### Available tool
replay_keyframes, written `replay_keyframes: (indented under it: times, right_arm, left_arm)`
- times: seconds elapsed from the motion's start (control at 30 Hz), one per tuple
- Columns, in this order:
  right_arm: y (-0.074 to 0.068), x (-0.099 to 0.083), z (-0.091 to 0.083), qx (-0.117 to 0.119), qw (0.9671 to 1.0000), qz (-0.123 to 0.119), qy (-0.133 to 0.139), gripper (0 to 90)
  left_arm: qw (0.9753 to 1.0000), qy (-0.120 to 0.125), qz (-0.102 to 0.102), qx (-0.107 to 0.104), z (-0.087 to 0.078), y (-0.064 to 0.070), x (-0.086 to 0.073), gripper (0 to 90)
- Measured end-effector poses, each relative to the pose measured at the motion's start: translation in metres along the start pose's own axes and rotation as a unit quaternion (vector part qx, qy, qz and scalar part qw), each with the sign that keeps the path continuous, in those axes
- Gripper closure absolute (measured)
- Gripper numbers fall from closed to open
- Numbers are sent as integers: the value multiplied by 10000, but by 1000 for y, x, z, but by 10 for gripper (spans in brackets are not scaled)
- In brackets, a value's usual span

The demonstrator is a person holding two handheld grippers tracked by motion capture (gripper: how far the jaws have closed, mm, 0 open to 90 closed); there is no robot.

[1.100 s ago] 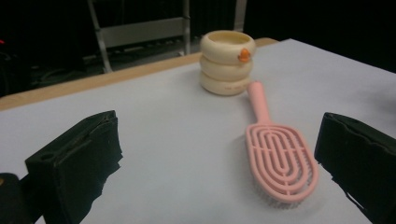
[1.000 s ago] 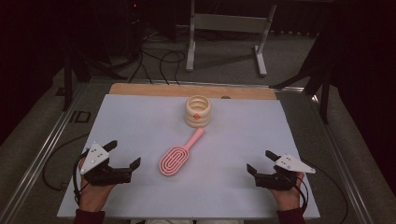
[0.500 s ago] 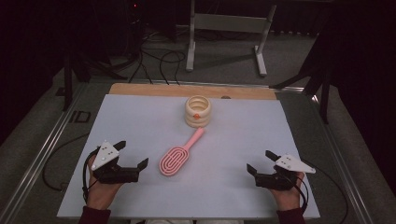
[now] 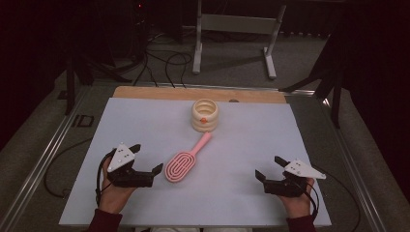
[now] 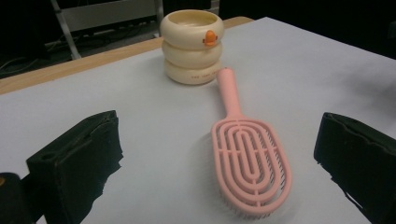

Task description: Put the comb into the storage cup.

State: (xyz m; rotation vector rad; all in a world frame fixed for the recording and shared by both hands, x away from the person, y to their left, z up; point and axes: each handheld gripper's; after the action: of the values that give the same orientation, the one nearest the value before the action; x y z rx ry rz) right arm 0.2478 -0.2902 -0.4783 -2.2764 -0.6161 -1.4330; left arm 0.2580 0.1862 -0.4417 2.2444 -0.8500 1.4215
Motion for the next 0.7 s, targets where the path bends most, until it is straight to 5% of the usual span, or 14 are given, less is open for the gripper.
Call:
replay_keyframes:
  times: [0.7]
  right_arm:
    - [0,-1,1,24,10000,-5,-40,86]
  left_arm:
    - [9996,-25,17,-270,24,11,9,21]
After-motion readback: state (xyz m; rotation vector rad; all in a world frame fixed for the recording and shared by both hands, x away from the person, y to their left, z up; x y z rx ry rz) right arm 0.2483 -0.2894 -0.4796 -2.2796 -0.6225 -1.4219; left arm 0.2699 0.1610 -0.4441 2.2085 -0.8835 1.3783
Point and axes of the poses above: each handheld gripper's, and its own axes: z roughly forward along the jaws, x roughly out of its top, y roughly to its right, and after that the axes turned 3 degrees about z, right-handed
